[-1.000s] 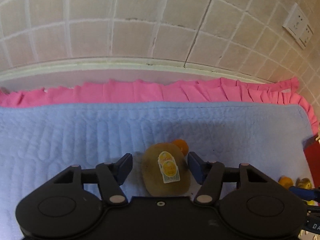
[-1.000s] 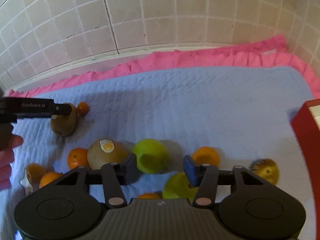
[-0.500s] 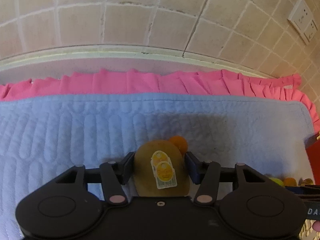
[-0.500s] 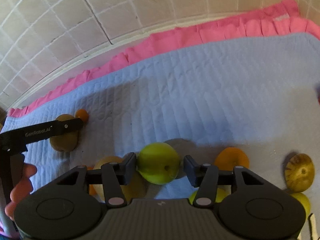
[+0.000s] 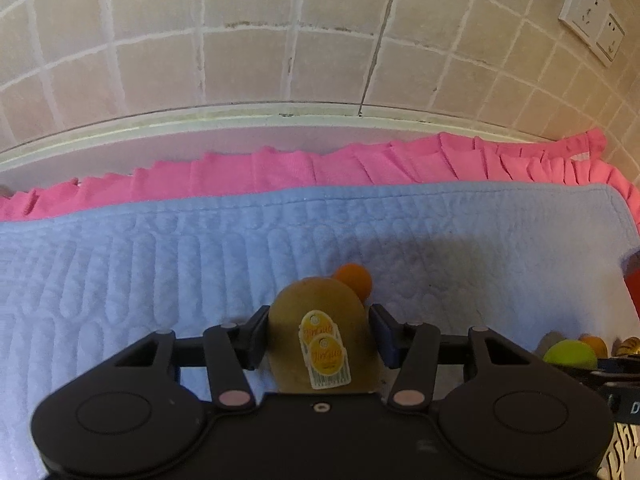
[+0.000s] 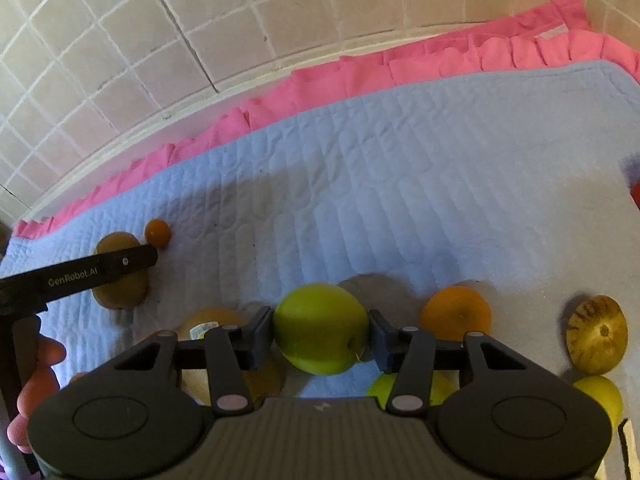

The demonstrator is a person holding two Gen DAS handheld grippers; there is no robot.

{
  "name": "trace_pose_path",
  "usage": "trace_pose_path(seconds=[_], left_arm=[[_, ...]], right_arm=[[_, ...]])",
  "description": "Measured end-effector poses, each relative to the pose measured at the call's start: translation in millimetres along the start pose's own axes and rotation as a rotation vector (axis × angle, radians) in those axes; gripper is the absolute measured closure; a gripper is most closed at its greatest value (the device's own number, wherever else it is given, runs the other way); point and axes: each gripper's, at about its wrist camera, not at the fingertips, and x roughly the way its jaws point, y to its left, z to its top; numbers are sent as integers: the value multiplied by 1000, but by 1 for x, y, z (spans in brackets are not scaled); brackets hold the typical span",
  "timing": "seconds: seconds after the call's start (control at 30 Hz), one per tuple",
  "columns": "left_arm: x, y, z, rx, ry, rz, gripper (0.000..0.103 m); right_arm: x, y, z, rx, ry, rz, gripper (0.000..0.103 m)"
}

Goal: Organize fruits
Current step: 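Grasp the kiwi with the left tool while the right tool grasps a green apple, then carry the kiwi and green apple into the red box and release both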

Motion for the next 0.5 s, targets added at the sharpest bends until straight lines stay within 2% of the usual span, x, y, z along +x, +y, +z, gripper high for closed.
trace_pose_path(seconds=[0.27, 0.5], left_arm=[[-39, -16, -7, 32, -65, 26, 41], [-94, -57, -6, 103, -177, 11, 41]], right_arm=[[-39, -6, -13, -12, -105, 2, 51], [-92, -17, -25, -17, -234, -3, 51]])
